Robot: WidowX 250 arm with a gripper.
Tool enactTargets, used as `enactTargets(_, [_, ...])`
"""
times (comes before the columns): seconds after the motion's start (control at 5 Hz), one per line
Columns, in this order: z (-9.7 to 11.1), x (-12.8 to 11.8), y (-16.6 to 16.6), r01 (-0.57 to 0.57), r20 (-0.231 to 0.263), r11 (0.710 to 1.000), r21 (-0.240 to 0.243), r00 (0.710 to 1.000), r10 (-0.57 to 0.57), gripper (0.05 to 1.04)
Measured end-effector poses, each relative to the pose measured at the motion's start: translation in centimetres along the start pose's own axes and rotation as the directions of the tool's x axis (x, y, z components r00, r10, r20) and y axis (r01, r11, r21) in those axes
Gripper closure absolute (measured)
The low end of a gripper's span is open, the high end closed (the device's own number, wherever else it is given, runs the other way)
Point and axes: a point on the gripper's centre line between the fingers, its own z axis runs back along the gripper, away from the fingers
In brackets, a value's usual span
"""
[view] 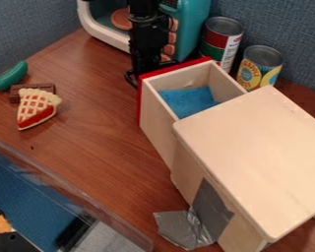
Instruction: Open the drawer
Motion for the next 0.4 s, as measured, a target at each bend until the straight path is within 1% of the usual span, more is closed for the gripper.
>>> enactTargets(0.2, [0.19,0.21,-0.03,0.021,-0.042,1.000,-0.010,0.999,-0.021,0.674])
enactTargets(0.4, [0.31,-0.01,-0.36,0.016,-0.060,1.000,-0.024,0.998,-0.018,0.363])
